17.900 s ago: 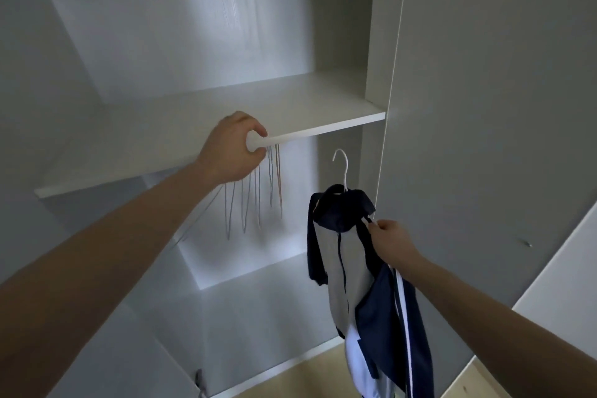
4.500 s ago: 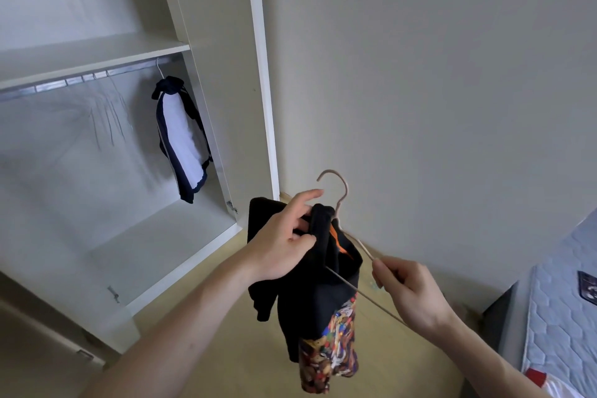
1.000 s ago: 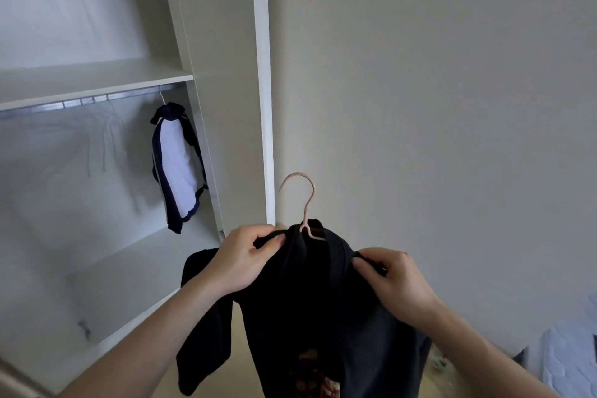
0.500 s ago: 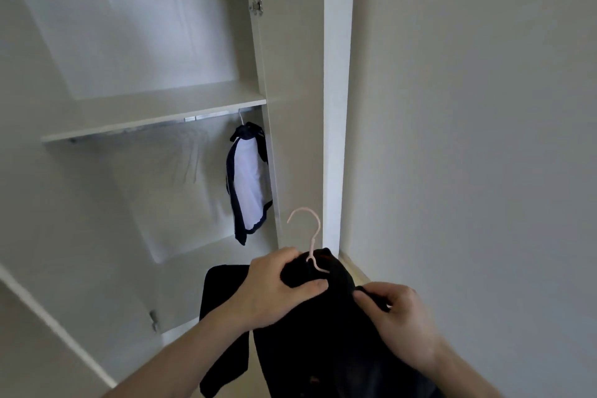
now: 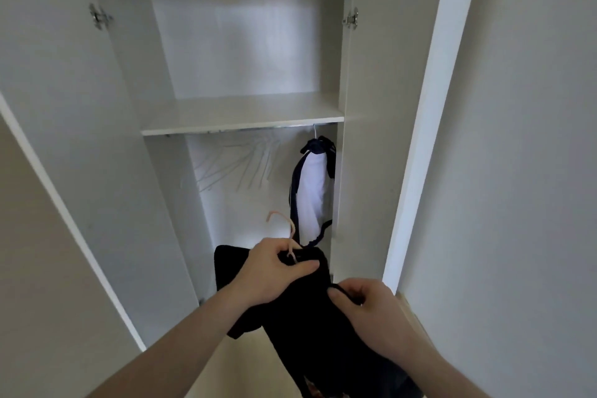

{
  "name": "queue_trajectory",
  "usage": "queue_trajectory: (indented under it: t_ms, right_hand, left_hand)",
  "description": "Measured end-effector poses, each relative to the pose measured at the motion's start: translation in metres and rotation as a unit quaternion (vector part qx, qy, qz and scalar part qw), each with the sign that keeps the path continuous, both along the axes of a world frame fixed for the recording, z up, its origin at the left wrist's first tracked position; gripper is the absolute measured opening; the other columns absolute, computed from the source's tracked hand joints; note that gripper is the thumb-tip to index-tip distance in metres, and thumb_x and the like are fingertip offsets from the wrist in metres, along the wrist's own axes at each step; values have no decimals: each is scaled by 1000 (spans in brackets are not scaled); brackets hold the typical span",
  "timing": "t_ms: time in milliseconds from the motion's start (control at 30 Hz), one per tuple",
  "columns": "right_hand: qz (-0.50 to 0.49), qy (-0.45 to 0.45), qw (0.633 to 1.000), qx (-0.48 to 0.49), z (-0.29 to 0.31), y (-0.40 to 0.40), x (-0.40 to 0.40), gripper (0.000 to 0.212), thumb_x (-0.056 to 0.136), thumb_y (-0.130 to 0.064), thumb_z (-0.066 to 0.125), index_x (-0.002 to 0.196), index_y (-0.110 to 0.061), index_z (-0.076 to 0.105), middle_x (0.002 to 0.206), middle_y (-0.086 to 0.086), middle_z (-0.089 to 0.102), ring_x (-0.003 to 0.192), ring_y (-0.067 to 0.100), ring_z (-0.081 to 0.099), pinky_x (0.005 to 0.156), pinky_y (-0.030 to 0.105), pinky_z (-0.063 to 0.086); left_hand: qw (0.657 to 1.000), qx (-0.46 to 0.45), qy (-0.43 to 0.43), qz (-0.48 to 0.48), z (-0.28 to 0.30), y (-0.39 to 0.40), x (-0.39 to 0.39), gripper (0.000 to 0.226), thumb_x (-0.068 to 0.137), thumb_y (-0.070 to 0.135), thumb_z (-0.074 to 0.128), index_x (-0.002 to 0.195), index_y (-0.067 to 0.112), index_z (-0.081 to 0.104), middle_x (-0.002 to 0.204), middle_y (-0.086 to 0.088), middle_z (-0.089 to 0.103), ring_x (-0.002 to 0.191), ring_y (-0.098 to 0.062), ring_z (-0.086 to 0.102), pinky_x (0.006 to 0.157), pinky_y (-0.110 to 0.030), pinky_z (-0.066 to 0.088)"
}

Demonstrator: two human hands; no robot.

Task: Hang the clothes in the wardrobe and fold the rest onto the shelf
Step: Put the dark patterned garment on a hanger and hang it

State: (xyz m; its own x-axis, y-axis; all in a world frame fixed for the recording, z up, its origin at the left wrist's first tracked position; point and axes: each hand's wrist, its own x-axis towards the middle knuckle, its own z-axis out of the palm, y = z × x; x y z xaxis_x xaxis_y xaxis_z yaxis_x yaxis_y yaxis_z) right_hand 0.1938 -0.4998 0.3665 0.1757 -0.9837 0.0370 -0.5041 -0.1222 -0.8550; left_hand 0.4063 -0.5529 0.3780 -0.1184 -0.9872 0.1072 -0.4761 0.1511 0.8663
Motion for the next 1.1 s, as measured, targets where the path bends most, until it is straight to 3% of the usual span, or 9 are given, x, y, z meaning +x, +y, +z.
queue_trajectory:
  t_ms: [100, 267, 433, 533, 633, 733, 867, 967, 1100]
  right_hand:
    - [41, -35, 998, 33, -5, -34, 17, 32, 98, -29, 66, 66, -36, 68, 63, -12, 64, 59, 1, 56, 63, 18, 44]
    - [83, -31, 994, 71, -16, -96, 44, 11, 97, -27, 66, 91, -27, 75, 84, -2, 75, 75, 9, 68, 75, 24, 51]
    - [116, 73, 986, 93, -29, -152, 60, 39, 100, -40, 60, 62, -34, 58, 59, -18, 48, 57, 0, 44, 59, 12, 35]
    - [75, 68, 993, 64, -46, -175, 79, 43, 102, -40, 57, 64, -24, 42, 60, -13, 35, 58, 5, 35, 56, 18, 30]
    - [-9, -8, 999, 51, -62, -194, 104, 43, 104, -32, 56, 65, -24, 41, 61, -9, 34, 59, 9, 35, 57, 25, 30]
    - [-55, -29, 997, 47, -66, -210, 122, 46, 103, -33, 55, 59, -30, 42, 58, -11, 33, 54, 8, 33, 52, 22, 28]
    - [-84, -61, 993, 57, -64, -236, 140, 41, 104, -33, 54, 66, -25, 41, 61, -5, 33, 56, 10, 34, 52, 25, 30]
    - [-107, -75, 989, 65, -65, -258, 151, 36, 105, -31, 52, 73, -17, 44, 60, -4, 36, 55, 10, 37, 50, 23, 31]
    - [-132, -114, 982, 80, -67, -295, 163, 37, 106, -30, 49, 72, -14, 48, 60, 0, 41, 56, 15, 41, 53, 29, 34]
  left_hand:
    - [1000, 4, 2, -6, 4, -37, 25, 14, 84, 24, 82, 75, 16, 74, 75, -1, 75, 73, -14, 72, 69, -18, 52]
    - [999, 20, -10, -31, 0, -98, 65, 7, 86, 22, 75, 81, 18, 75, 81, 1, 76, 81, -11, 72, 81, -20, 52]
    - [998, 25, 62, 11, -12, -167, 119, 6, 88, 19, 72, 86, 18, 78, 85, 0, 77, 87, -19, 74, 88, -31, 55]
    - [996, 28, 79, 15, -23, -203, 136, 7, 88, 19, 72, 85, 21, 78, 84, 3, 78, 84, -15, 74, 86, -29, 56]
    - [998, 24, 62, -11, -33, -240, 142, 9, 90, 25, 70, 91, 27, 78, 89, 10, 77, 87, -6, 73, 88, -26, 55]
    - [997, 46, 21, -52, -41, -269, 148, 22, 94, 35, 66, 115, 35, 72, 107, 19, 74, 105, 0, 67, 96, -22, 49]
    - [997, 62, -12, -51, -46, -301, 161, 56, 92, 28, 63, 146, 31, 51, 130, 22, 54, 126, -3, 52, 95, -5, 34]
    - [996, 78, -30, -27, -47, -325, 174, 64, 93, 20, 61, 154, 21, 41, 151, 7, 48, 139, -14, 46, 109, -20, 31]
    - [998, 52, -38, 2, -42, -352, 194, 56, 93, 14, 62, 147, 23, 50, 150, 3, 51, 139, -16, 47, 106, -22, 32]
